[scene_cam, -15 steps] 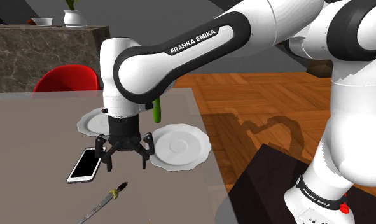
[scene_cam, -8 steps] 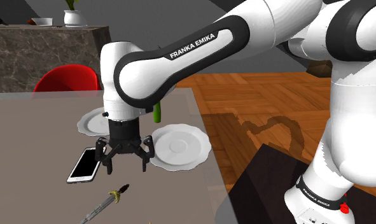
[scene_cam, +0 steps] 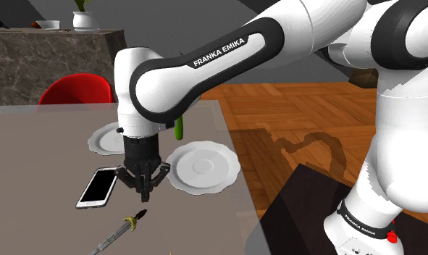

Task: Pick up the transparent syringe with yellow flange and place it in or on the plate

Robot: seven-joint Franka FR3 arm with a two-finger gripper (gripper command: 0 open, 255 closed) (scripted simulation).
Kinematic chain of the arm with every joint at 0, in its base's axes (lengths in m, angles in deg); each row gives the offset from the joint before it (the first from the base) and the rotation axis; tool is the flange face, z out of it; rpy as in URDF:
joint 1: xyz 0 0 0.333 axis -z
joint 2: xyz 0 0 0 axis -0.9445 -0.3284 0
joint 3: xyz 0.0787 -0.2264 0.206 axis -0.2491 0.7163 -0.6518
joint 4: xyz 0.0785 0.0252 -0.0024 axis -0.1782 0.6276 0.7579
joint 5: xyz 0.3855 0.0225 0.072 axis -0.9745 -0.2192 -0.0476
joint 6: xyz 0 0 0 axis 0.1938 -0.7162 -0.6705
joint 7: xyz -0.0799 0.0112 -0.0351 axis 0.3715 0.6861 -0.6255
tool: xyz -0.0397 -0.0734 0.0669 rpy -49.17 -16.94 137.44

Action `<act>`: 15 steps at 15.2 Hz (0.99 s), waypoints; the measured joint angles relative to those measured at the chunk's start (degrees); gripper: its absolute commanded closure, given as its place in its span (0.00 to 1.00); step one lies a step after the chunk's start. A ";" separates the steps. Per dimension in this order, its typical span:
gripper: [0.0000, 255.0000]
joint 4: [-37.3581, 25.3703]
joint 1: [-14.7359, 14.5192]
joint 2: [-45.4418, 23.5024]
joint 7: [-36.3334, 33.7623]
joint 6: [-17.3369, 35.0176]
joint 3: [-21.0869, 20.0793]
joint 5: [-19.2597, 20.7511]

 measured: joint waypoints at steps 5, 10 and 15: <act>0.00 -0.46 -1.03 -0.45 -2.03 0.23 0.34 0.97; 0.00 -8.11 -9.92 -6.18 -20.10 -1.04 3.43 8.89; 0.00 -6.82 -11.02 -7.83 -21.81 1.86 3.98 9.94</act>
